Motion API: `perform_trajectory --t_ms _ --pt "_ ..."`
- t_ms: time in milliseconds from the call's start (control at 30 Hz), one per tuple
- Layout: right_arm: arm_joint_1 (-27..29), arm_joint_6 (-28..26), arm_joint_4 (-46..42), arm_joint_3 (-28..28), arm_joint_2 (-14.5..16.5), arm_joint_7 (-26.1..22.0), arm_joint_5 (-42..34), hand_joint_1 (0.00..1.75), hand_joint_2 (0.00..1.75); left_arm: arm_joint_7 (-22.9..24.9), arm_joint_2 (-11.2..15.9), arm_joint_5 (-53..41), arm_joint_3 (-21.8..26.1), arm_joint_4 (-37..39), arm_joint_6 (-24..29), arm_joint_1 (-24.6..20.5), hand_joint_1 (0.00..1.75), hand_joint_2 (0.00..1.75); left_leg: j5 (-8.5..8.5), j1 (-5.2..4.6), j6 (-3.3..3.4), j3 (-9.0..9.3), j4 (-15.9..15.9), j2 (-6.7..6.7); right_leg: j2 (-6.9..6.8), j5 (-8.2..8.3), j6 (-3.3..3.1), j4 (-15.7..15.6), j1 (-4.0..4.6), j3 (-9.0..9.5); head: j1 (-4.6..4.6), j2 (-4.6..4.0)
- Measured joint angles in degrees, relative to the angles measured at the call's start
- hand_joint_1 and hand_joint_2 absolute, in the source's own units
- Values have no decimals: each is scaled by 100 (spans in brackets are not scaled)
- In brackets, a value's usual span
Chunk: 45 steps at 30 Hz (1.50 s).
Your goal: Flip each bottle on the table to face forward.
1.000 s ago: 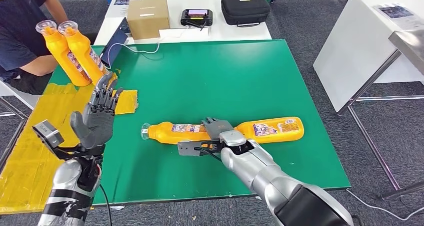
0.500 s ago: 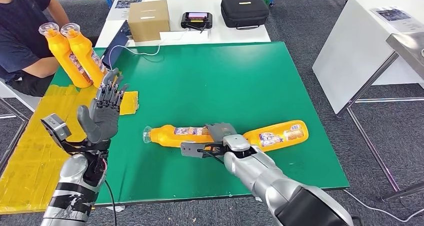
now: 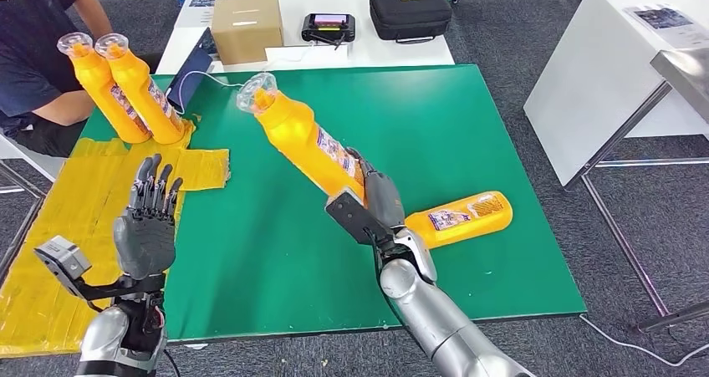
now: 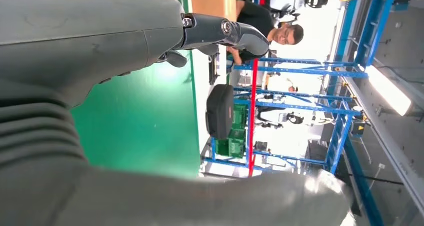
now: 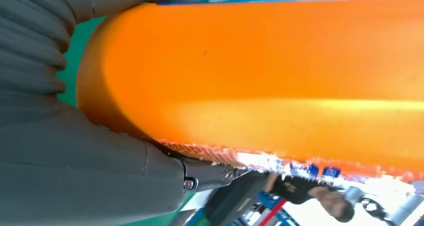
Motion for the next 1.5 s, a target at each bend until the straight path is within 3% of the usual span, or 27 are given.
perform_trajectory --t_ms 233,433,867,1433,1500 --pt "242 243 -632 172 -37 127 47 175 175 46 -96 140 -5 -218 -53 154 0 175 0 -1 0 -5 0 -1 0 1 0 -1 0 -3 -1 0" --pt "218 762 -627 606 -1 429 239 175 175 94 -179 301 -203 -431 -244 261 0 175 1 0 0 -5 0 -1 0 1 0 0 1 -4 -1 0" --pt "4 1229 -485 1373 109 740 527 175 175 292 -200 756 -599 -643 -697 432 0 175 1 0 0 -8 0 -2 0 1 0 0 1 -5 -1 0" --pt "-91 1601 -619 2568 246 1076 1107 175 175 414 -126 1199 -410 -721 -882 708 0 175 0 0 0 -11 -1 -1 0 -2 -2 -1 0 -13 -1 0" --pt "-96 1618 -655 2660 246 1112 1099 175 175 402 -119 1163 -370 -713 -856 723 87 175 0 0 0 -11 -1 -2 0 -2 -2 -1 0 -13 0 0"
